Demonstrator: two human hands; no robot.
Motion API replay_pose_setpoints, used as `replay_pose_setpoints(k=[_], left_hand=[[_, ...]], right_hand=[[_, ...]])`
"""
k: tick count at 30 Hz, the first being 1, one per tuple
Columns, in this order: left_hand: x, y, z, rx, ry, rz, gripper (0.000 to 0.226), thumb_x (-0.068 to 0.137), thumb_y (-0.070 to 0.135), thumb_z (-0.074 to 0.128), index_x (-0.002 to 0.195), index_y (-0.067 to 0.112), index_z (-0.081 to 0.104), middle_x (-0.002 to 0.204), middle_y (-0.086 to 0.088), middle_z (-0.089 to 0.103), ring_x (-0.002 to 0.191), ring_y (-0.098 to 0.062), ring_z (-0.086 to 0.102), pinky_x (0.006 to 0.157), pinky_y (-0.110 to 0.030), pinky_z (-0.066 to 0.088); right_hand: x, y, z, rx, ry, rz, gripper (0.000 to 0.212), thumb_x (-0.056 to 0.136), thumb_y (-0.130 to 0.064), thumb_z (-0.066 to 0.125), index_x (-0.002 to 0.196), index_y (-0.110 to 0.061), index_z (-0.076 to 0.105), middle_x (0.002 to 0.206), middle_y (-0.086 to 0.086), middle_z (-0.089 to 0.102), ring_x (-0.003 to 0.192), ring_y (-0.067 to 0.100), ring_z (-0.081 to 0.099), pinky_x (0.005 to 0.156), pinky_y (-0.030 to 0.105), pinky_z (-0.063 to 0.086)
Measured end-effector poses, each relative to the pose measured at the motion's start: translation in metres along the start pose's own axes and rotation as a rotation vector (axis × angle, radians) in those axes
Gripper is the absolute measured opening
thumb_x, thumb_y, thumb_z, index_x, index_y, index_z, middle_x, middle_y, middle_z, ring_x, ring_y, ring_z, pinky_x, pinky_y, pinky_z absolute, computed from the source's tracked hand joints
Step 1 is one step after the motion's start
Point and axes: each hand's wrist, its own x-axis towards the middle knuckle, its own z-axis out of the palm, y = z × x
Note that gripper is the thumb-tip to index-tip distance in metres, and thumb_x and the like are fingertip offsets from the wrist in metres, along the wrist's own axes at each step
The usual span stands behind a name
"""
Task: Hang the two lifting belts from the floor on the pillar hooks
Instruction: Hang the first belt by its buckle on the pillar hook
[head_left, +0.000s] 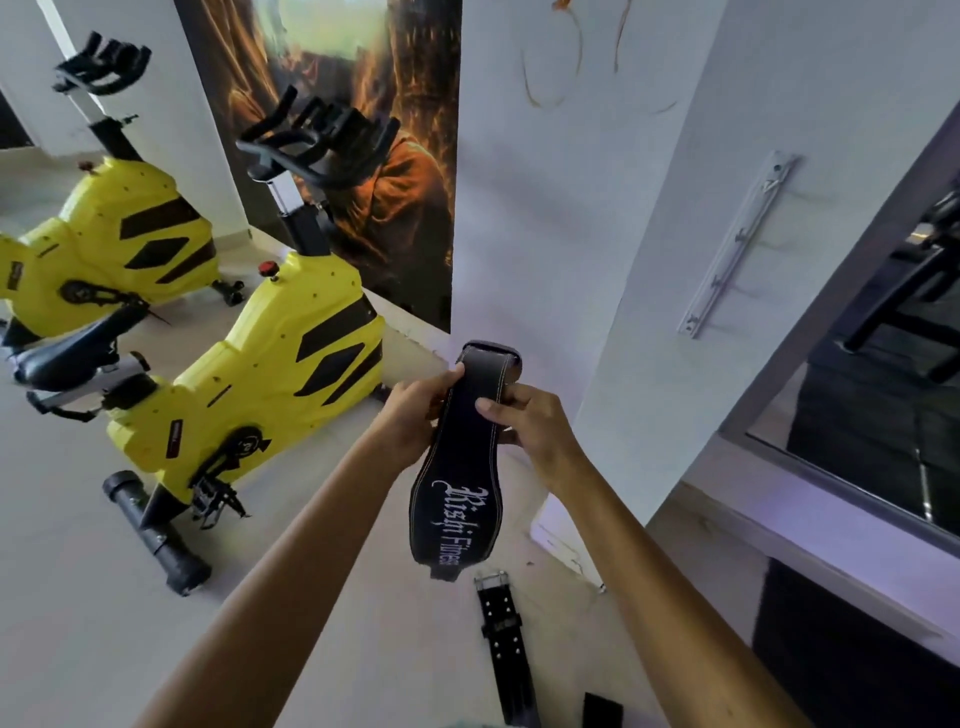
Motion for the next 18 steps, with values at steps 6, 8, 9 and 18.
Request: replay_pose_setpoints(k=[6,8,9,18], left_hand=[[0.009,0.004,-0.001,-0.039,-0.057,-0.057,0.030,0.089,0.018,0.062,0.115,0.003,0.063,0.104,-0.016,0.066,0.090,-0.024,0.064,0.074,-0.030,0.056],[0.008,-0.010,0.000,-0.053,-0.133,0.023,0.037,0.089,0.013,0.061,0.126,0.009,0.060,0.115,-0.018,0.065,0.098,-0.027,0.064,0.077,-0.031,0.056],[0.008,-0.017,0.000,-0.070,-0.172,0.052,0.041,0.087,0.009,0.062,0.128,0.010,0.059,0.118,-0.019,0.065,0.102,-0.029,0.063,0.082,-0.034,0.056],[-0.011,-0.050,0.023,0.172,-0.180,0.224,0.026,0.091,0.010,0.062,0.111,-0.006,0.065,0.107,-0.028,0.069,0.091,-0.029,0.068,0.077,-0.033,0.059]], right_hand=[[-0.015,0.023,-0.002,0.014,-0.119,0.064,0.016,0.087,-0.009,0.068,0.101,-0.002,0.069,0.091,0.006,0.074,0.087,0.023,0.071,0.075,0.029,0.058],[-0.018,0.024,-0.004,0.068,-0.144,0.136,0.026,0.088,-0.019,0.065,0.108,-0.002,0.068,0.095,0.008,0.073,0.095,0.026,0.069,0.080,0.035,0.055],[-0.018,0.024,-0.006,0.133,-0.134,0.171,0.032,0.090,-0.026,0.063,0.111,-0.002,0.068,0.096,0.008,0.071,0.095,0.026,0.067,0.080,0.037,0.054],[-0.007,-0.001,-0.033,0.177,0.128,0.004,0.035,0.089,-0.031,0.065,0.121,-0.016,0.065,0.113,0.007,0.073,0.101,0.022,0.069,0.076,0.031,0.056]])
